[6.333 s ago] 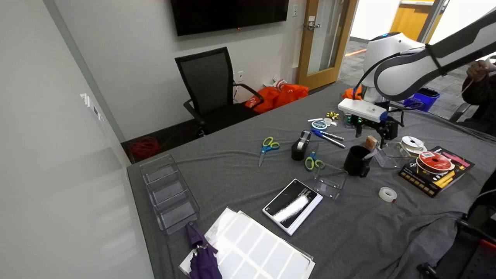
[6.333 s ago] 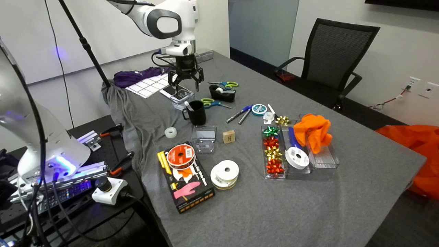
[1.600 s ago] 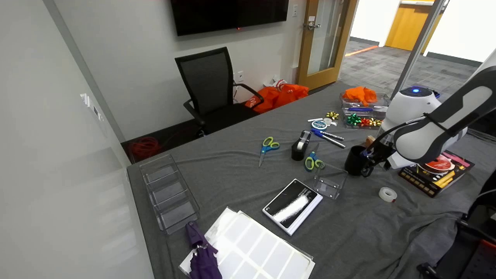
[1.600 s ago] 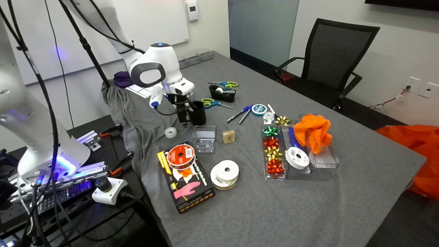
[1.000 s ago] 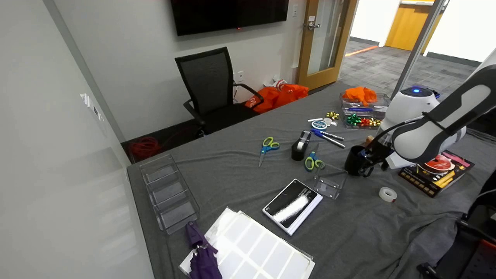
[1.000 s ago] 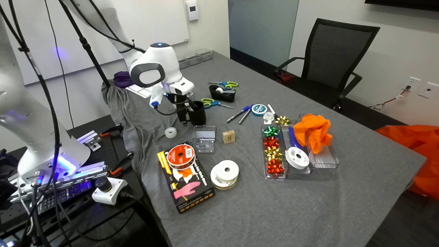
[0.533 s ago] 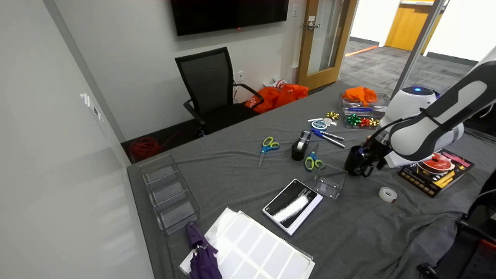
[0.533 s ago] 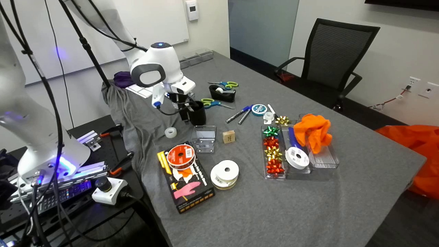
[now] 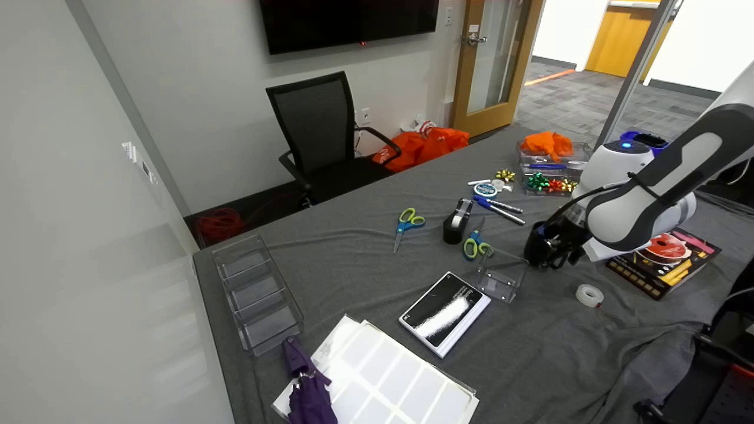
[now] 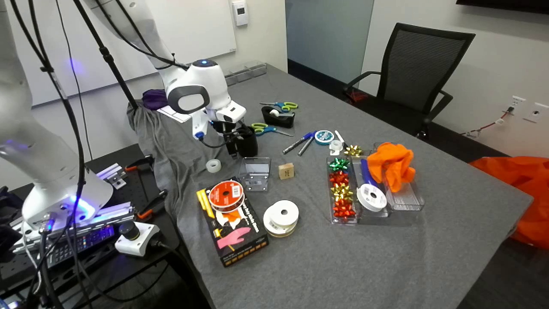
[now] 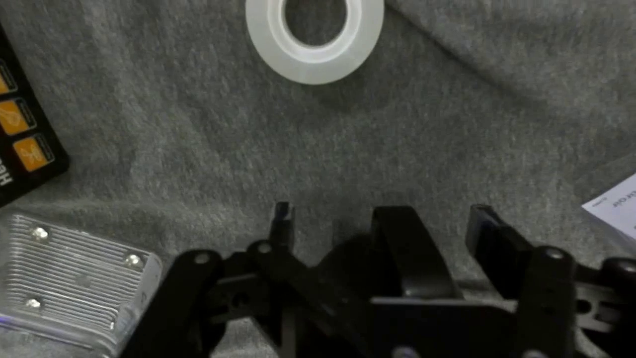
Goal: Put the marker inside the black cup
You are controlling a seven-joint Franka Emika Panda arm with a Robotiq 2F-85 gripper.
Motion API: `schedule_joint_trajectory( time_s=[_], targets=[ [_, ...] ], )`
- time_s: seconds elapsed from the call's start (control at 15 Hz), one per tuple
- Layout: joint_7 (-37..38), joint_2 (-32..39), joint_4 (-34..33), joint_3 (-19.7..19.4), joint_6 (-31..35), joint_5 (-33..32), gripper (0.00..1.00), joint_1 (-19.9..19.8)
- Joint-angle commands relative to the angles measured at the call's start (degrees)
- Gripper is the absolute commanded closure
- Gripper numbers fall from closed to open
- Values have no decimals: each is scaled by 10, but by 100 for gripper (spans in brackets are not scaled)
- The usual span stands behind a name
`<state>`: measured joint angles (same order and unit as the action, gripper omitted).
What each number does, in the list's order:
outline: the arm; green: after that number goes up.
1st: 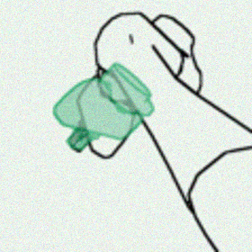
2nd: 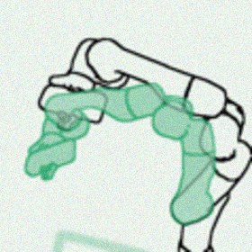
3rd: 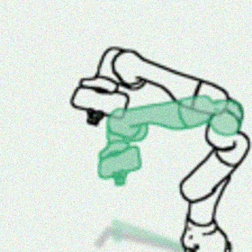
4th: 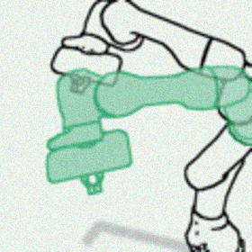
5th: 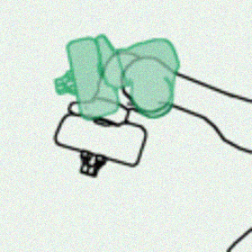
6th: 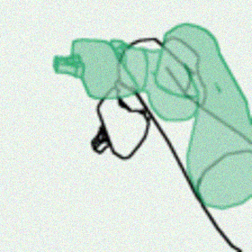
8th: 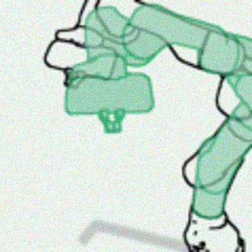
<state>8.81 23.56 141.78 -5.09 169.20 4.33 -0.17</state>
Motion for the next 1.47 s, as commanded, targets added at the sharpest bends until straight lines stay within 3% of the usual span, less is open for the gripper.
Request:
schedule_joint_trajectory(
  time_s=[0.0,0.53,0.73,1.4],
  targets=[
    [-40,21,-9,48,27,27,42,-48],
    [-101,29,-8,156,73,78,97,-160],
    [-97,22,-7,154,72,72,95,-164],
    [-24,0,-51,53,36,57,95,-72]
  ],
)
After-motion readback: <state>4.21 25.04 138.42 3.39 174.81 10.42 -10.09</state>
